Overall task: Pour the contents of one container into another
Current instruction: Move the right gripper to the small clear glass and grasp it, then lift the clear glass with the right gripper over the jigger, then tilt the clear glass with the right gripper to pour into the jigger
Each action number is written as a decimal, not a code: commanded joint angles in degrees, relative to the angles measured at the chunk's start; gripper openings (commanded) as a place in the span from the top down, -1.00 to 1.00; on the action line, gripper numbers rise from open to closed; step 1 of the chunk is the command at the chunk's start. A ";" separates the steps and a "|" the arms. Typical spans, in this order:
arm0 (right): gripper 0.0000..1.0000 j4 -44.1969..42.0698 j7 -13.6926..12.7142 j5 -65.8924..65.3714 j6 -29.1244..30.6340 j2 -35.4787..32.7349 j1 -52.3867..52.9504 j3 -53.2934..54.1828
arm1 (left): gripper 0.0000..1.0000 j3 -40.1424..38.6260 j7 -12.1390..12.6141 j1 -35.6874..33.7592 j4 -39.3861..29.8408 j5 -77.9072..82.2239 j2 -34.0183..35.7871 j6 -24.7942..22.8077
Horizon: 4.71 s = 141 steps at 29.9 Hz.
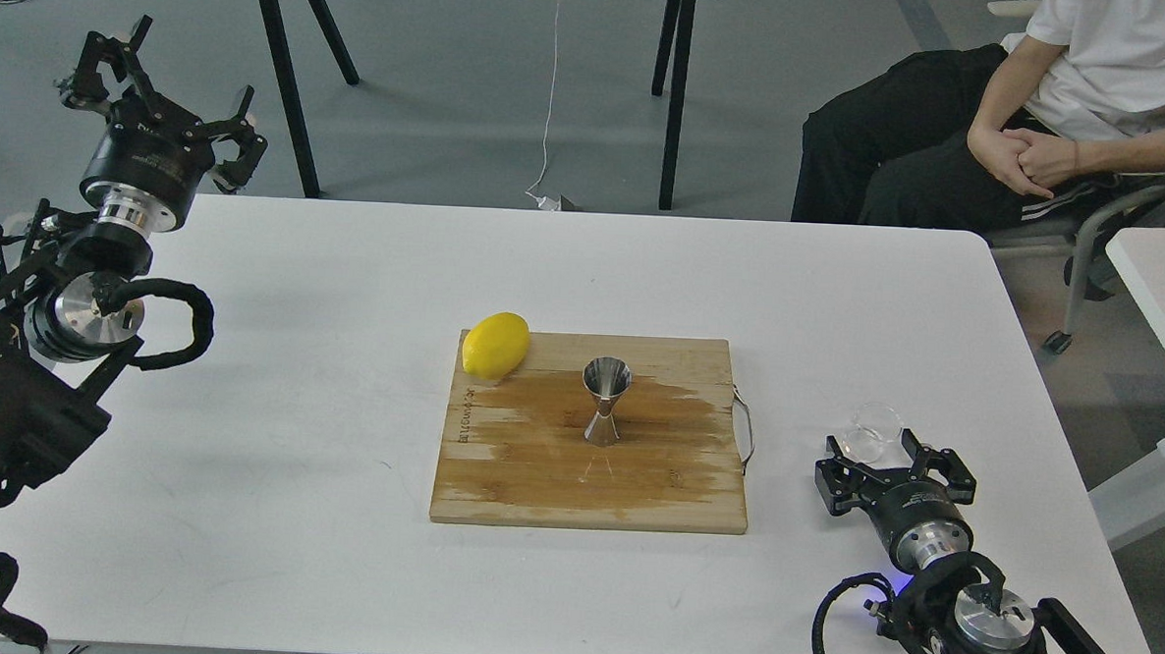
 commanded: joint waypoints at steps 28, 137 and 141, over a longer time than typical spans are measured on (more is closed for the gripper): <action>0.37 12.89 -1.58 -0.44 -0.26 -4.21 3.95 -5.85 | -1.00 -0.19 -0.21 -0.26 0.01 0.00 2.07 -0.03; 0.42 20.29 2.64 -67.76 -24.00 -0.79 18.19 -38.39 | -1.00 -0.19 -0.21 -0.09 0.01 0.00 4.18 0.06; 0.42 19.06 2.64 -70.66 -24.00 -0.79 18.28 -38.39 | -1.00 -0.19 -0.21 -0.09 0.01 -0.09 4.18 0.06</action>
